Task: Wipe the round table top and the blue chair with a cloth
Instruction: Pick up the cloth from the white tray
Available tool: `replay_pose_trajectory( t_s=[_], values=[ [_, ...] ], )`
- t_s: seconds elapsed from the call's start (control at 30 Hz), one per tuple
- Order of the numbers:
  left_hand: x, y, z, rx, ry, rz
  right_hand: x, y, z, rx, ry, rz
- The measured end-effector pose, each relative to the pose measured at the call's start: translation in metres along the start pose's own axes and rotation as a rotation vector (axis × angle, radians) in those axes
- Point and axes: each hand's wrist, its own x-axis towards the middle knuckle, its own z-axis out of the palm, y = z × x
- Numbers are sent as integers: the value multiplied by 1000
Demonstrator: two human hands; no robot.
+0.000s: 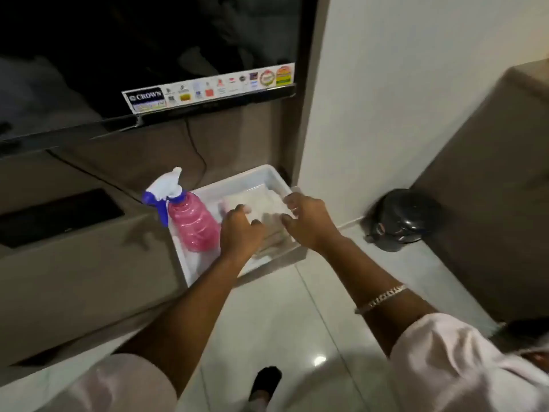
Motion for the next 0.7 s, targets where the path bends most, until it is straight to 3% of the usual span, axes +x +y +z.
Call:
replay_pose_trajectory(
  t_s=[0.1,0.2,0.27,0.37,0.43,0.57,0.7],
  values=[
    [20,-13,9,-12,48,-188,35,-2,48,-161,-137,115],
    [29,-5,20,-190,161,-385,49,7,81,-378,-154,86],
    [35,0,20,-440,176,-476,49,10,79,-271,-150,123],
    [26,8,12,-799,14,-428,38,16,57,183,50,301],
    [10,24,9,-896,-126,-353,13,19,30,405,229,295],
    [-38,62,28,-932,-449,-164,-66,48,-26,732,451,322],
    [-117,94,85,-819,-744,-68,-174,112,-83,902,554,461]
  ],
)
